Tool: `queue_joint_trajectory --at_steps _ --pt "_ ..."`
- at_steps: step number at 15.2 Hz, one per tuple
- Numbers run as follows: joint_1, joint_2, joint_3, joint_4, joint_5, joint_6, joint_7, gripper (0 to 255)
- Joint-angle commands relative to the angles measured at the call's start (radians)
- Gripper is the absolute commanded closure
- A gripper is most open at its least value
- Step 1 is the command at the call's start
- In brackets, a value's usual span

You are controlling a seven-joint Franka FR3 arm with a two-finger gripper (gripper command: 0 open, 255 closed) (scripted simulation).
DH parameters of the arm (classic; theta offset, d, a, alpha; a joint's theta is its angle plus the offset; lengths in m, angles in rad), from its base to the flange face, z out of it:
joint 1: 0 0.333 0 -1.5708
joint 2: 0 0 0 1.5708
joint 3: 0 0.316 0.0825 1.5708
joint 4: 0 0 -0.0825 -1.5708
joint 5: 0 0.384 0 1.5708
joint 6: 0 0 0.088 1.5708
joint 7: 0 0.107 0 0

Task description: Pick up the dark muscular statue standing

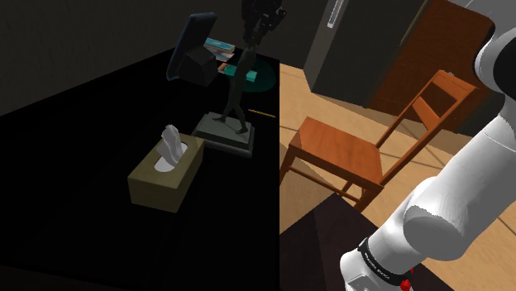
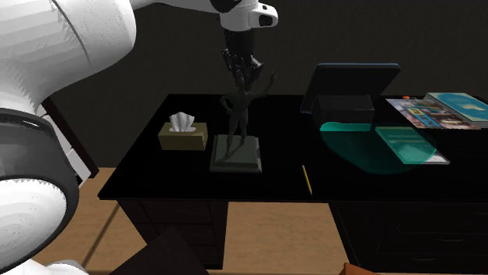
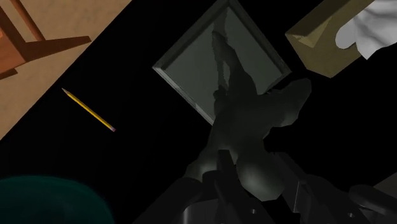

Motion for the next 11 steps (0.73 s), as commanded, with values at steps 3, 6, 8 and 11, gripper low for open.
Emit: queue_joint_trajectory --at_steps 3,6,8,11 --pt "0.002 0.029 0.001 0.094 -0.006 -0.064 0.006 255" --pt "0.004 0.057 0.004 0.173 -0.012 -0.115 0.012 255" --pt "0.007 0.078 0.005 0.23 -0.017 -0.151 0.016 255" --pt "0.012 0.117 0.009 0.327 -0.026 -0.21 0.023 255"
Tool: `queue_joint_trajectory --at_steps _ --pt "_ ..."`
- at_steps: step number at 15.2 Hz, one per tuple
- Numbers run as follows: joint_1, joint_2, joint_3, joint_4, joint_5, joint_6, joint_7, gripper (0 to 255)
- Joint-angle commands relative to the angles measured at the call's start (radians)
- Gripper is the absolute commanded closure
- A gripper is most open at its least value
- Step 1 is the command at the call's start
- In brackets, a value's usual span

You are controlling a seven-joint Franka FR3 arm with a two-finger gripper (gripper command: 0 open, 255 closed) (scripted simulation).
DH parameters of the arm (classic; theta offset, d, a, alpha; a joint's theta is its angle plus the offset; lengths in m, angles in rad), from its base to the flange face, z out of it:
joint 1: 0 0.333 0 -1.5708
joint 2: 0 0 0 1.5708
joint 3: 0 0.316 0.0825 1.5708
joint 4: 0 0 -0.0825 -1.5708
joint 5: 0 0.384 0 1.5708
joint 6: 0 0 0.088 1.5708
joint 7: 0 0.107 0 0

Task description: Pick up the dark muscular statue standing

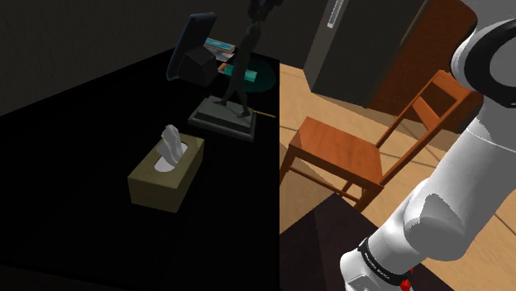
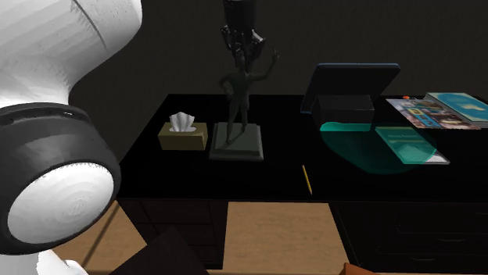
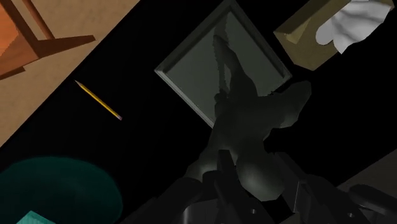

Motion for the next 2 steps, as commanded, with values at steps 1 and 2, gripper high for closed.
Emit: queue_joint_trajectory --at_steps 1,2 --pt "0.003 0.015 0.002 0.04 -0.004 -0.023 0.004 255" --pt "0.003 0.015 0.002 0.039 -0.004 -0.023 0.004 255"
